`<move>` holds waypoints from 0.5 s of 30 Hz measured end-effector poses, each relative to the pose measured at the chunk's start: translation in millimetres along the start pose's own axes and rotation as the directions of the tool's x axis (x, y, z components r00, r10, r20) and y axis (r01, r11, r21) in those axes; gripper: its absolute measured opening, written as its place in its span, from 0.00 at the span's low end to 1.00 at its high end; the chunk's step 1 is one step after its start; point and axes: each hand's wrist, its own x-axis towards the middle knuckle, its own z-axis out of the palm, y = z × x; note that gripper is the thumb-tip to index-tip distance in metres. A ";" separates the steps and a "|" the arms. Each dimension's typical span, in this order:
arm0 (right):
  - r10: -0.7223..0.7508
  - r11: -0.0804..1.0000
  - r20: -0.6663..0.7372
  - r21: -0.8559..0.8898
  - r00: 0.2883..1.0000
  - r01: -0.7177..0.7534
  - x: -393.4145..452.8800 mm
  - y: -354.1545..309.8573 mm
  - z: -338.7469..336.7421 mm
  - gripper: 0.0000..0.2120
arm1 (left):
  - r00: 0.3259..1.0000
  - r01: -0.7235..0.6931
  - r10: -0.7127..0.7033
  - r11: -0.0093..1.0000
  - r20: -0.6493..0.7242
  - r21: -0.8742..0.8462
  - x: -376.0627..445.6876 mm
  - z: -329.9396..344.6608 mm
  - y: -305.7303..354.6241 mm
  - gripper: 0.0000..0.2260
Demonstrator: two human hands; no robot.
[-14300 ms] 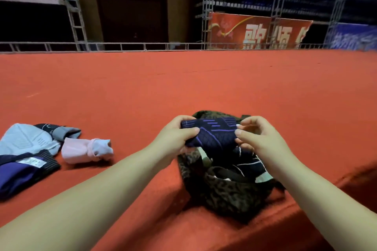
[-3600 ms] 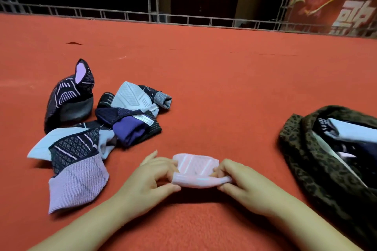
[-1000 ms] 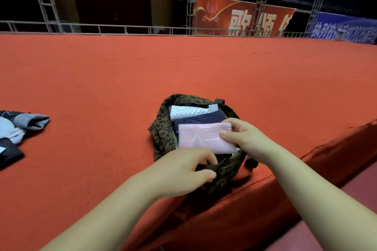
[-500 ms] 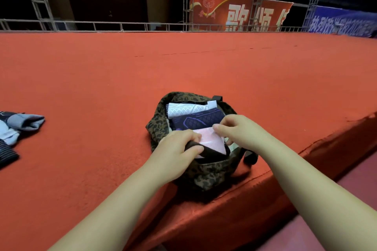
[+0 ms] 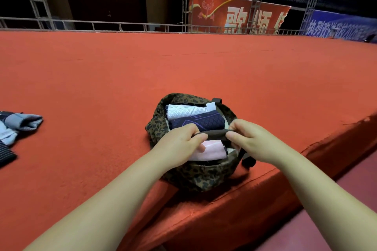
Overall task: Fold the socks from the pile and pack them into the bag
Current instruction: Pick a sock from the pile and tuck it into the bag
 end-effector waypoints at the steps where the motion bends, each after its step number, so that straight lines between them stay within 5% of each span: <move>1: -0.019 0.999 -0.030 -0.029 0.999 0.018 5.4 0.1 -5.0 0.09 | 1.000 -0.007 0.006 1.000 0.006 0.015 1.2 -0.1 2.7 0.12; 8: 0.049 0.986 0.134 -0.164 0.990 -0.027 55.5 16.5 -34.9 0.25 | 0.998 0.057 -0.055 0.954 0.016 -0.293 9.3 -8.2 -4.6 0.13; 11: 0.059 0.994 0.118 -0.102 0.991 -0.047 65.0 28.2 -31.9 0.24 | 0.999 0.038 -0.038 0.982 0.005 -0.185 11.7 -11.2 -9.6 0.12; 15: 0.189 0.977 -0.101 0.117 0.977 -0.177 86.2 26.1 -22.1 0.22 | 0.980 -0.108 0.104 0.994 -0.172 -0.014 31.1 -13.6 -6.3 0.12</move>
